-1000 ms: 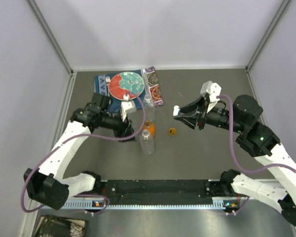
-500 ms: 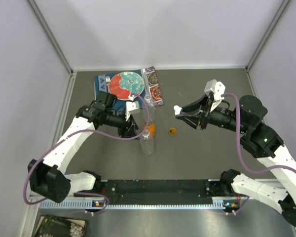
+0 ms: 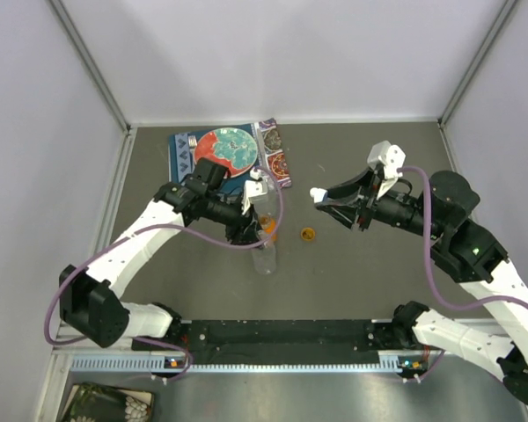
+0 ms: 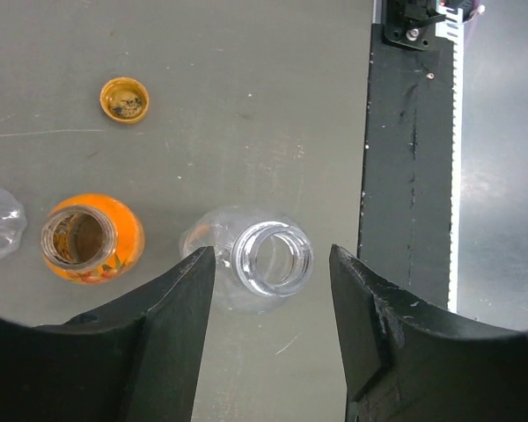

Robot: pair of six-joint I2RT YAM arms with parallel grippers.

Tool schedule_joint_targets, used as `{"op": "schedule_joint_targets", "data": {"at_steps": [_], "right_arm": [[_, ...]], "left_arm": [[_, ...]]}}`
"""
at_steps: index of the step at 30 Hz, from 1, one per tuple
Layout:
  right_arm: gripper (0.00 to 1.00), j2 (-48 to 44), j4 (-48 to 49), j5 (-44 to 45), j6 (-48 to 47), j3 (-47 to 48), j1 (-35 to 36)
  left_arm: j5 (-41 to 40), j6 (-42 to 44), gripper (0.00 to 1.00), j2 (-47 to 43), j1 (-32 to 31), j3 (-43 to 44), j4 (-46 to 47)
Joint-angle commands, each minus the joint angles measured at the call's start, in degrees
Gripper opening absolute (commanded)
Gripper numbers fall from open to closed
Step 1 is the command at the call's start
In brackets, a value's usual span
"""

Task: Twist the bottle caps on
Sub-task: Pick up the plastic bottle at the center of the board.

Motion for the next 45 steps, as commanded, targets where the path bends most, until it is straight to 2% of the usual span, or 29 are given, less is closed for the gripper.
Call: {"op": "schedule_joint_targets", "data": {"at_steps": [1,10,16,22,24,27,36,45], "right_arm": [[0.20,-1.21,1.46,1.44,0.83,1.14,0.67],[0.19,-3.41,1.28,4.34,0.75,0.70,0.75],[0.18,-5.43,1.11,7.67,0.84,1.14,0.75],[0.18,-8.06,-0.03,9.61,0.40,1.76,0.75],[0.18,-8.68,-0.65,9.96,0.40,1.76,0.75],[0.18,-9.56,-1.26,10.49,0.05,1.67,0.75],[0.18,-10.35,-1.97,11.02,-0.48,1.49,0.76],[0.20,-10.97,-2.14,11.20,-0.13,1.14,0.75]], "left_arm": [[-2.79,-1.39,0.59,2.14,-2.18,3.08,3.30],[-14.91,-5.26,0.49,8.64,-12.81,5.02,8.22],[-19.14,-6.75,0.45,14.62,-20.72,9.94,8.75],[-22.92,-8.68,0.28,22.18,-25.73,15.21,8.84],[-23.97,-8.86,0.18,24.28,-27.32,15.65,9.19],[-24.68,-9.12,0.12,26.92,-29.34,16.88,9.20],[-29.68,-7.28,0.11,33.25,-34.44,18.38,9.55],[-35.75,-7.72,0.12,36.69,-38.04,15.31,11.65]]}}
